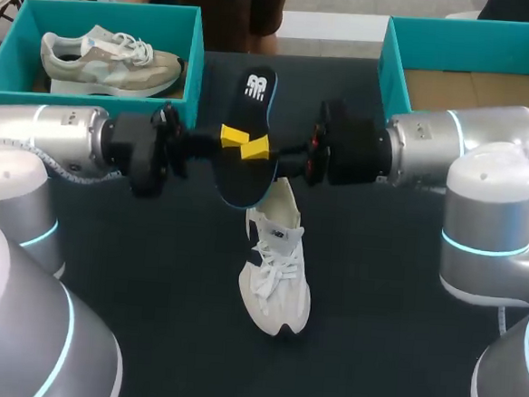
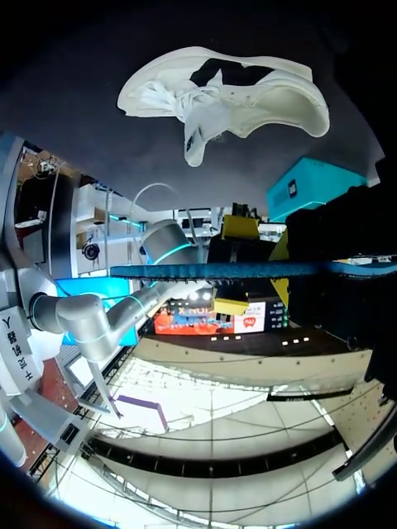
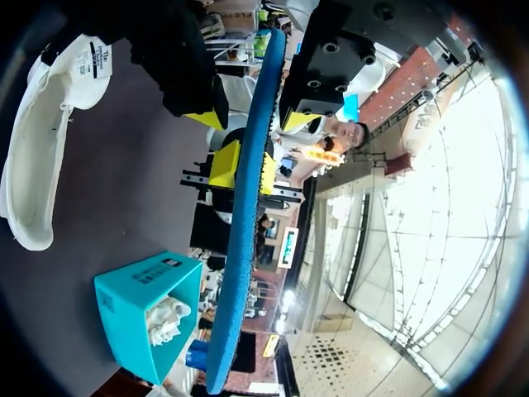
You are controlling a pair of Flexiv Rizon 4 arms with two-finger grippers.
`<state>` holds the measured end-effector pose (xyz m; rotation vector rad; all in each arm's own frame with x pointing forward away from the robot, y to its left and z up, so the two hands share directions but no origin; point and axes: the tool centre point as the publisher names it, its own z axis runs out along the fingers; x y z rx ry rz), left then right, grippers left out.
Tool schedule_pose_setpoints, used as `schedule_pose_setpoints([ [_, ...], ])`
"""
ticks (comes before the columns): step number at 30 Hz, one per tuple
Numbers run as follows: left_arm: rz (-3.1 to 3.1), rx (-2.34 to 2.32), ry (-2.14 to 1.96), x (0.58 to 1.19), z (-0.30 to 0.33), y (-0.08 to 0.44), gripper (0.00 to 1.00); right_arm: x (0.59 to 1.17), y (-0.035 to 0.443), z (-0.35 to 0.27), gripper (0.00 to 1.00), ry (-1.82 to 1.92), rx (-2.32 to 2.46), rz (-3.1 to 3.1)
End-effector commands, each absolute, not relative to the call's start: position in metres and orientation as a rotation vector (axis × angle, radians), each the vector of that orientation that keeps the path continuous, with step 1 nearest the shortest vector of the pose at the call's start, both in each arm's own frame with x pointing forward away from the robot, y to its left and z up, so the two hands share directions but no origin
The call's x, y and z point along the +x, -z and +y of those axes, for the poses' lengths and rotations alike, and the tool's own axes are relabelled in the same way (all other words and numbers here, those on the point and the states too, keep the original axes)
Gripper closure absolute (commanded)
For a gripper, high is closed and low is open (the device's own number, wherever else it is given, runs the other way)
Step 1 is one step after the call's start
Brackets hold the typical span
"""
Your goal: Take the shoe out of the shoebox, open the shoe tongue, remove and reinsert the insole, then place the shoe into the shoebox
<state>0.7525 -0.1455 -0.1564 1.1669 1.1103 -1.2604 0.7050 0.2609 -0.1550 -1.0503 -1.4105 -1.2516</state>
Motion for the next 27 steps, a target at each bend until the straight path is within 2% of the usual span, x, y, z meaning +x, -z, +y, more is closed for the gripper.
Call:
schedule_pose_setpoints([
  [1, 1.112, 1.164, 1.26, 0.7493, -0.1472, 0.1577, 1.0, 0.7061, 0.1558, 0.2631, 0.61, 1.248, -1.047, -1.411],
  [5, 1.108, 1.161, 1.27, 0.7471, -0.1498, 0.1569, 1.0, 0.7064, 0.1561, 0.2631, 0.65, 1.246, -1.045, -1.41],
  [7, 1.107, 1.161, 1.27, 0.7469, -0.1502, 0.1566, 1.0, 0.7062, 0.1565, 0.2633, 0.73, 1.247, -1.046, -1.408],
  [10, 1.107, 1.157, 1.272, 0.7476, -0.1512, 0.1564, 1.0, 0.7052, 0.1575, 0.2651, 0.79, 1.248, -1.043, -1.405],
  [13, 1.106, 1.156, 1.269, 0.7483, -0.152, 0.1556, 1.0, 0.7047, 0.1581, 0.2662, 0.93, 1.25, -1.041, -1.4],
  [16, 1.102, 1.157, 1.264, 0.7491, -0.1529, 0.1552, 1.0, 0.7045, 0.1592, 0.2668, 0.95, 1.249, -1.038, -1.398],
  [18, 1.103, 1.155, 1.266, 0.7492, -0.153, 0.1552, 1.0, 0.7046, 0.1592, 0.2668, 1.0, 1.248, -1.036, -1.398],
  [23, 1.123, 1.149, 1.269, 0.7488, -0.1512, 0.1566, 1.0, 0.7061, 0.1577, 0.2667, 1.0, 1.25, -1.035, -1.402],
  [24, 1.13, 1.153, 1.261, 0.7488, -0.1503, 0.1572, 0.79, 0.7062, 0.1577, 0.2666, 1.0, 1.25, -1.034, -1.403],
  [25, 1.151, 1.147, 1.264, 0.7495, -0.148, 0.1589, 0.0, 0.7066, 0.1576, 0.266, 1.0, 1.252, -1.034, -1.405],
  [27, 1.154, 1.149, 1.26, 0.7507, -0.1439, 0.1601, 0.0, 0.7071, 0.1573, 0.2652, 1.0, 1.253, -1.035, -1.406],
])
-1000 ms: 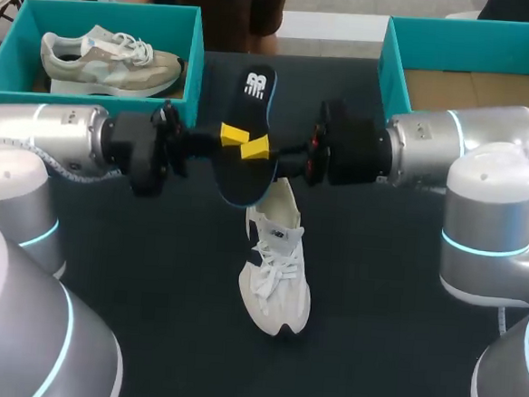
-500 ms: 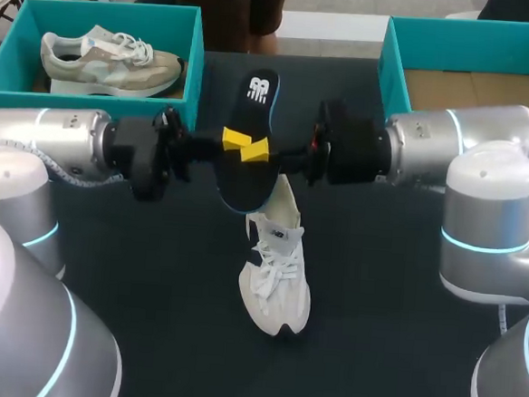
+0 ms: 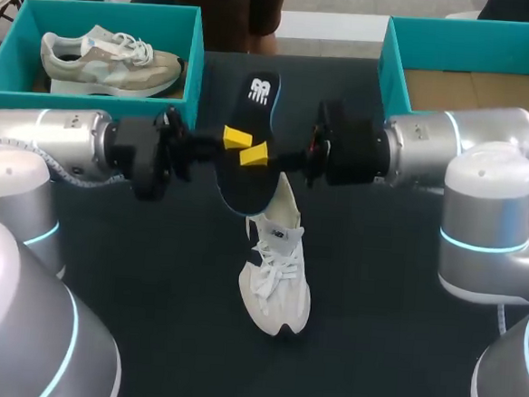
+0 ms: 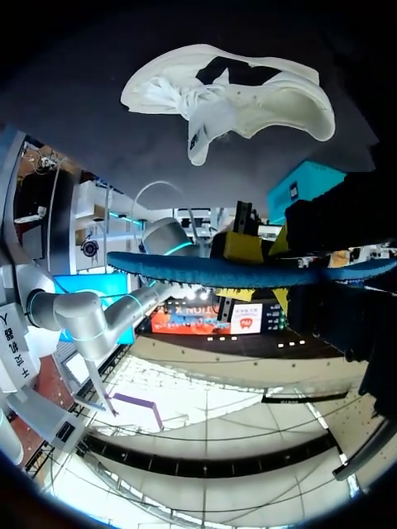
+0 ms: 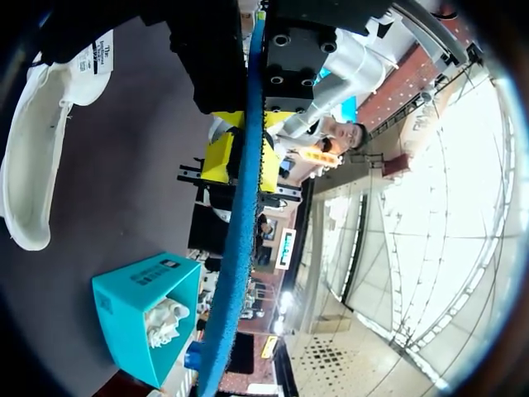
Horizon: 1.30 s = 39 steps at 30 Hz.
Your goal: Take the shoe out of the shoebox, open the shoe tongue, remove and reinsert the insole, then place the shoe into the shoebox
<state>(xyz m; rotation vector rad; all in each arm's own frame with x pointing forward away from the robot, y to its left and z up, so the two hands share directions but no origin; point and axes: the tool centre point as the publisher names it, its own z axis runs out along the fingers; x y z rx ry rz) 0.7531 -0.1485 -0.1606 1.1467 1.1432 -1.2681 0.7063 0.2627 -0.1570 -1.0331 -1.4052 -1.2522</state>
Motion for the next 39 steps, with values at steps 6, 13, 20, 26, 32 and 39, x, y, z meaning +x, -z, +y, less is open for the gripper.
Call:
schedule_pose_setpoints([
  [6, 1.252, 1.114, 1.229, 0.765, -0.115, 0.167, 0.0, 0.715, 0.16, 0.254, 1.0, 1.272, -1.079, -1.424],
  [13, 1.513, 0.986, 1.283, 0.777, -0.084, 0.17, 0.0, 0.731, 0.163, 0.24, 1.0, 1.322, -1.114, -1.492],
  [20, 1.941, 0.878, 1.351, 0.779, -0.063, 0.186, 0.0, 0.747, 0.157, 0.235, 1.0, 1.483, -1.045, -1.673],
  [26, 2.209, 0.774, 1.411, 0.775, -0.057, 0.204, 0.0, 0.754, 0.153, 0.238, 1.0, 1.569, -0.947, -1.807],
  [32, 2.425, 0.637, 1.458, 0.77, -0.06, 0.22, 0.0, 0.758, 0.149, 0.239, 1.0, 1.671, -0.822, -1.882],
  [39, 2.487, 0.572, 1.47, 0.768, -0.062, 0.225, 0.0, 0.759, 0.15, 0.24, 1.0, 1.641, -0.822, -1.866],
])
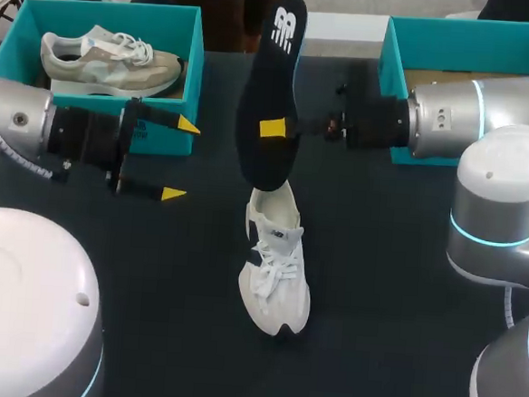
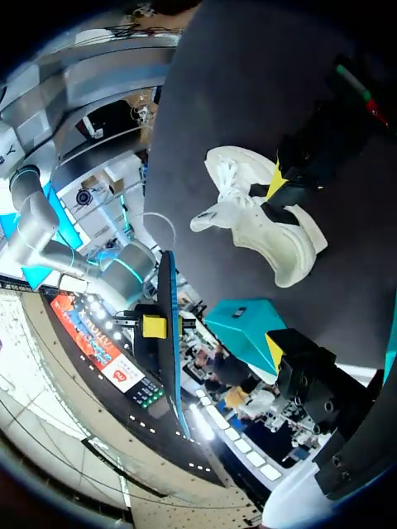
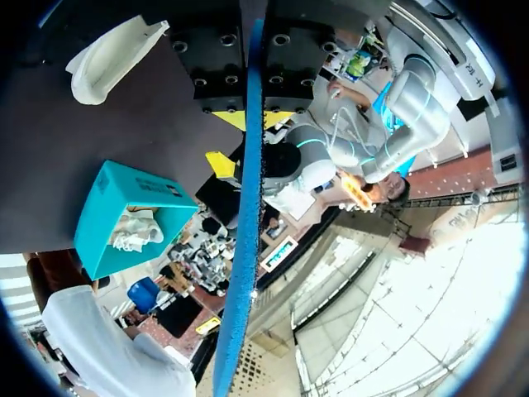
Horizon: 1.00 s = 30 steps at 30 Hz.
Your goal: Take the shoe out of the shoebox, open the shoe tongue, remove and reinsert the insole, then place the shoe into the shoebox
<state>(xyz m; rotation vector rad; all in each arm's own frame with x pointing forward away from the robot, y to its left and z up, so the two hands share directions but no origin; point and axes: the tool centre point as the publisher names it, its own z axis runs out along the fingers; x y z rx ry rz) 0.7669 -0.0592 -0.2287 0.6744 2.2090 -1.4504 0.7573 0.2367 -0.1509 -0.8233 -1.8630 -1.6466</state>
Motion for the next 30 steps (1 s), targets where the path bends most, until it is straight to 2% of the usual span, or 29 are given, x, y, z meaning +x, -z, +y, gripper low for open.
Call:
schedule_pose_setpoints([
  [1, 2.487, 0.572, 1.47, 0.7684, -0.0625, 0.2246, 0.0, 0.7595, 0.1501, 0.2396, 1.0, 1.641, -0.822, -1.866],
  [30, 2.487, 0.572, 1.47, 0.7684, -0.0625, 0.2246, 0.0, 0.7659, 0.1541, 0.2388, 1.0, 1.632, -0.756, -1.909],
])
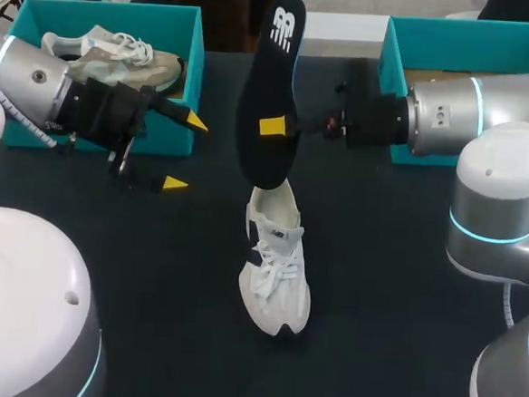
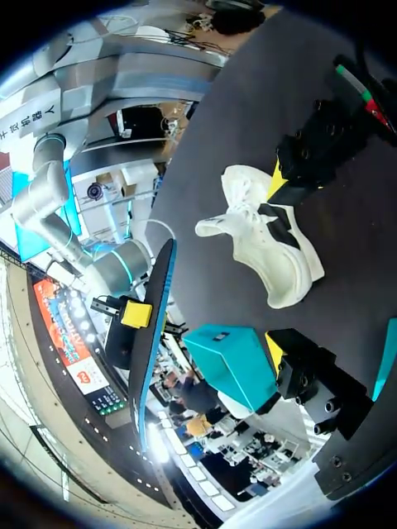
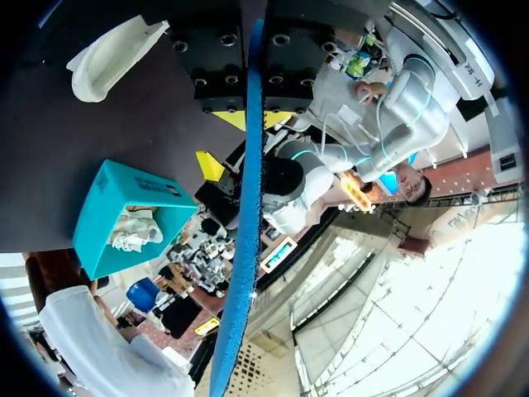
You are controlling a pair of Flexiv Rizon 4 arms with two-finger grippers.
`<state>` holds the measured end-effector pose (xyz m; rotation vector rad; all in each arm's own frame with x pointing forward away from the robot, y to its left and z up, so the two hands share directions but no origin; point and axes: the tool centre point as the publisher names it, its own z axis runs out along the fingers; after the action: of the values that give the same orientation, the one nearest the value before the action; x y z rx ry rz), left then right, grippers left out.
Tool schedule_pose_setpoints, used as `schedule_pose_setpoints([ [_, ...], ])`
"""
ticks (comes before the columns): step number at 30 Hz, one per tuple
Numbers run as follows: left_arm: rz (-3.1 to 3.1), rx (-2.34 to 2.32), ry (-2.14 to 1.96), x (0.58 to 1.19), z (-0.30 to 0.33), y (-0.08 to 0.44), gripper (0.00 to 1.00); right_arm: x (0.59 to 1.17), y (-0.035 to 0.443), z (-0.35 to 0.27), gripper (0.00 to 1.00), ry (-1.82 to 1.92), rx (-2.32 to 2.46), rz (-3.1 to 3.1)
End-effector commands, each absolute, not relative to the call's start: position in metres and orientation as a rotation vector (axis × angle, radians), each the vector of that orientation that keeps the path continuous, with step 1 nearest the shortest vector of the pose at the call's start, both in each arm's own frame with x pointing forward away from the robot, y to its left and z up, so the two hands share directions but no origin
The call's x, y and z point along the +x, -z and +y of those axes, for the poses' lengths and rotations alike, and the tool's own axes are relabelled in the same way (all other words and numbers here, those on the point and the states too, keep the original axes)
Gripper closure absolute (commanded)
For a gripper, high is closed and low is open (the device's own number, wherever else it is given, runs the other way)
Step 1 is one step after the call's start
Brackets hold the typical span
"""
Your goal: Take the shoe out of the shoebox, open the shoe tongue, remove and reinsert the insole, then place the shoe into the shoebox
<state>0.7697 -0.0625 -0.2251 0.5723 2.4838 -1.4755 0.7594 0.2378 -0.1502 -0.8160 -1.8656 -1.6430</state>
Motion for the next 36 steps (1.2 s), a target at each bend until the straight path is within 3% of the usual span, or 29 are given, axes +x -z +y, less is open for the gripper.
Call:
schedule_pose_setpoints([
  [1, 2.487, 0.572, 1.47, 0.768, -0.062, 0.225, 0.0, 0.768, 0.155, 0.238, 1.0, 1.627, -0.752, -1.924],
  [10, 2.487, 0.572, 1.47, 0.768, -0.062, 0.225, 0.0, 0.797, 0.186, 0.225, 1.0, 1.649, -0.697, -2.081],
  [23, 2.487, 0.572, 1.47, 0.768, -0.062, 0.225, 0.0, 0.797, 0.186, 0.225, 1.0, 1.649, -0.697, -2.081],
  [36, 2.561, 0.337, 1.36, 0.777, -0.084, 0.298, 0.0, 0.828, 0.218, 0.199, 1.0, 1.725, -0.579, -2.278],
])
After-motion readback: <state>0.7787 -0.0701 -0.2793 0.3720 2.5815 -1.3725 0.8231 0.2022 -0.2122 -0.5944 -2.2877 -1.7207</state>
